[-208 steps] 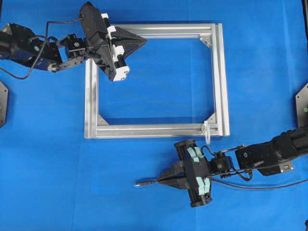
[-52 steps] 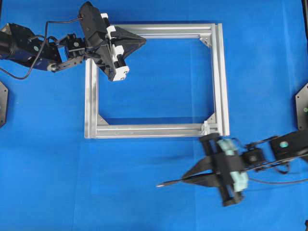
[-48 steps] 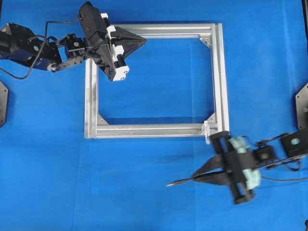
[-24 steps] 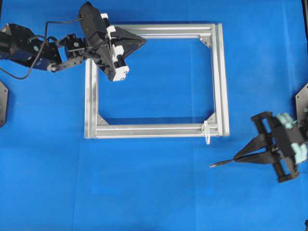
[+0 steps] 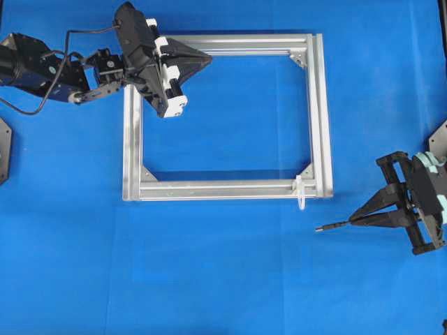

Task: Insert the wire through the string loop located on the right side.
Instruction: 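Lift the cable and carry it right toward the white zip-tie loop, then push the USB plug leftward through the white zip-tie loop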

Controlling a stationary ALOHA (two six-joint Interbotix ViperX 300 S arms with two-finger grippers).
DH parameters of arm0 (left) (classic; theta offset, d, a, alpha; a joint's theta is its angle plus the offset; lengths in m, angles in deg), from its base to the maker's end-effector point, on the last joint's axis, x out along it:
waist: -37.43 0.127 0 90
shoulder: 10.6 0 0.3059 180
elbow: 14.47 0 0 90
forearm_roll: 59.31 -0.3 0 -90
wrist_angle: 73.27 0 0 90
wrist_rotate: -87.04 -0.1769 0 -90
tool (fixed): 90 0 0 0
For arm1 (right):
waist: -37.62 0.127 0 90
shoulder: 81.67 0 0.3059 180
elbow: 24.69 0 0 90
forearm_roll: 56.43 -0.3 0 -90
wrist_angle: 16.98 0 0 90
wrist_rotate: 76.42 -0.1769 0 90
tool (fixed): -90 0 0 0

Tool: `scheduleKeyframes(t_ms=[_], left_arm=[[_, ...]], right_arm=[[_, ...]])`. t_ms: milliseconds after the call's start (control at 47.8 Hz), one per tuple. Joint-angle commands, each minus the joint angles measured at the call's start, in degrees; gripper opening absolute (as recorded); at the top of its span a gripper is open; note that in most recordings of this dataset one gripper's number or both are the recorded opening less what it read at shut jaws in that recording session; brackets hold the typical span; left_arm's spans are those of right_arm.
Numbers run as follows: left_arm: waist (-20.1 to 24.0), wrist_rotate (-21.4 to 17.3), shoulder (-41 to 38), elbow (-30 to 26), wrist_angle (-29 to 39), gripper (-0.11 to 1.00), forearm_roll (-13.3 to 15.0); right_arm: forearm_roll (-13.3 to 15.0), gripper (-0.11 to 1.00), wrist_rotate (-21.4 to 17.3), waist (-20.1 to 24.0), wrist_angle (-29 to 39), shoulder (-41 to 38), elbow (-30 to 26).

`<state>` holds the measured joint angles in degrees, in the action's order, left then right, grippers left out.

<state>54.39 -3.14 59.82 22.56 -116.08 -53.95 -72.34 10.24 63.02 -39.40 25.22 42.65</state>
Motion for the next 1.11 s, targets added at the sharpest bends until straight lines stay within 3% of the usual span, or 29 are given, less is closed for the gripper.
scheduleKeyframes(t_ms=[0, 272, 1088], left_arm=[[-0.2, 0.1, 1.8, -0.8, -0.4, 0.00, -0.3], [-0.4, 0.1, 1.8, -0.9, -0.5, 0.00, -0.2], [-0.6, 0.0, 1.8, -0.9, -0.6, 0.00, -0.2]], right_arm=[[-0.2, -0.02, 0.2, -2.4, -1.1, 0.2, -0.2], [-0.2, -0.02, 0.5, -8.1, -1.5, 0.1, 0.7], [-0.2, -0.02, 0.5, -9.4, -1.6, 0.1, 0.7]])
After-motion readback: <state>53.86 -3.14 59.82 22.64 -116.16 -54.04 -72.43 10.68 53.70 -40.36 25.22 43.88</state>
